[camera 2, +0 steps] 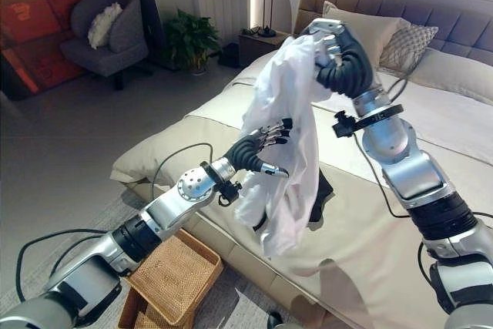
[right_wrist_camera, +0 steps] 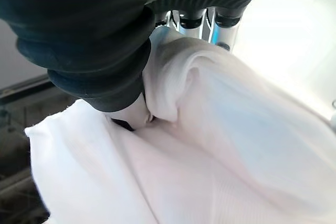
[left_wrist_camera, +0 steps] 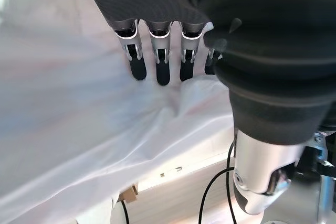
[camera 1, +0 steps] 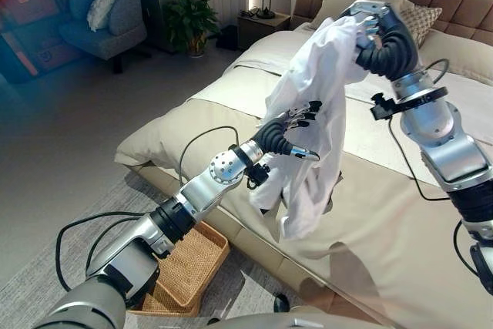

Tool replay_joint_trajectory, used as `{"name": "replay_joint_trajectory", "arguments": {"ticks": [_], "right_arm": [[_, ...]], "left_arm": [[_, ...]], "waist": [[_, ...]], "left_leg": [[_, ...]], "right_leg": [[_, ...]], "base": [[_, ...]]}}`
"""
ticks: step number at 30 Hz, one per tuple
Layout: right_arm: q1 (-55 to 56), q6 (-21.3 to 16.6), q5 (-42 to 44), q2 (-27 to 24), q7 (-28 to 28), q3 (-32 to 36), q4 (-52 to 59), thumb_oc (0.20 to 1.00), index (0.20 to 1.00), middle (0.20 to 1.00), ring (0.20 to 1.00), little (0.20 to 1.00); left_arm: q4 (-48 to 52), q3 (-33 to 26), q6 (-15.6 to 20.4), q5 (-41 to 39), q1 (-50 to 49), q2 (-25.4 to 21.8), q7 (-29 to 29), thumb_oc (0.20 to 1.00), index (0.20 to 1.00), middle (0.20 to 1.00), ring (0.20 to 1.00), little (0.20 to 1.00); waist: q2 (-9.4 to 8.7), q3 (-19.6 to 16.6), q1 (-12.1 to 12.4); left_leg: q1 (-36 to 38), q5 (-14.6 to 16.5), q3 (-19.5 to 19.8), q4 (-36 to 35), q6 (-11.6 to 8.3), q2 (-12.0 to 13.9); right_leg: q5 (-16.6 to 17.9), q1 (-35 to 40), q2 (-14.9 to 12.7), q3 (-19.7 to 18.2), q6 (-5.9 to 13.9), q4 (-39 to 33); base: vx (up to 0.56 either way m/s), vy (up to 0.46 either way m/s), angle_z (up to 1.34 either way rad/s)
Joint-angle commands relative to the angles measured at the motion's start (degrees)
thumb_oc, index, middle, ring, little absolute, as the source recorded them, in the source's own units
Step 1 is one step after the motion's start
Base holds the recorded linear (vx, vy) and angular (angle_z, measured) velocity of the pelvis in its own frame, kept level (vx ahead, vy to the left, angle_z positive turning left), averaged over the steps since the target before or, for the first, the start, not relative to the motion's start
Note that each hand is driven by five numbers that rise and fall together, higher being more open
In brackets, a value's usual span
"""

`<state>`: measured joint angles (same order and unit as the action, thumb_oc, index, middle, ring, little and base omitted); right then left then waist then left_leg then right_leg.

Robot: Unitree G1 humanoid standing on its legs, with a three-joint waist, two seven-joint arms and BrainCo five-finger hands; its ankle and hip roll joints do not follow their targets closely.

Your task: Pick up clothes into the bucket

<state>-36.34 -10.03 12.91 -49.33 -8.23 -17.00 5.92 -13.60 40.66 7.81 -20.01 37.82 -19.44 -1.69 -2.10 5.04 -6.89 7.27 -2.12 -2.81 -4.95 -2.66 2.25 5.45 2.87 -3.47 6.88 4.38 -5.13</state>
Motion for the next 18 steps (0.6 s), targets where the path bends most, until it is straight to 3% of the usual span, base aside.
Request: {"name": "replay_joint_trajectory", "arguments": {"ticks": [1, 9, 18], "right_arm": [[-3.1, -4.1, 3.4, 2.2, -0.2, 3.3, 4.9, 0.200, 0.200, 0.200, 0.200, 0.200], [-3.5, -5.3, 5.2, 7.6, 1.4, 2.6, 10.9, 0.200, 0.200, 0.200, 0.200, 0.200], [-4.5, -3.4, 2.9, 7.6, 0.1, 3.4, 7.0, 0.200, 0.200, 0.200, 0.200, 0.200]], "left_arm": [[-6.8, -1.9, 0.8, 5.4, 6.2, 2.4, 3.9, 1.000, 1.000, 1.000, 1.000, 1.000], [-13.8, -3.5, -0.5, 12.8, 6.1, 7.6, 6.8, 1.000, 1.000, 1.000, 1.000, 1.000], [-4.2, 2.0, -1.4, 2.1, 7.4, 4.5, -2.4, 1.000, 1.000, 1.000, 1.000, 1.000]], "waist": [[-2.06, -1.2, 1.1], [-2.11, -0.3, 1.2], [-1.79, -0.4, 1.2]], "left_leg": [[-2.0, 3.6, 1.4, 5.4, 0.16, -0.9], [-2.3, 3.8, 1.6, 6.1, 0.52, -1.0], [-2.7, 3.9, 1.9, 6.3, 0.60, -1.1]], "right_leg": [[-5.6, 1.9, -2.9, 2.9, 3.61, 6.4], [-5.7, 1.6, -2.9, 2.7, 3.46, 6.7], [-5.5, 1.5, -2.9, 3.0, 3.56, 6.6]], "base": [[0.00, 0.000, 0.00], [0.00, 0.000, 0.00], [0.00, 0.000, 0.00]]}}
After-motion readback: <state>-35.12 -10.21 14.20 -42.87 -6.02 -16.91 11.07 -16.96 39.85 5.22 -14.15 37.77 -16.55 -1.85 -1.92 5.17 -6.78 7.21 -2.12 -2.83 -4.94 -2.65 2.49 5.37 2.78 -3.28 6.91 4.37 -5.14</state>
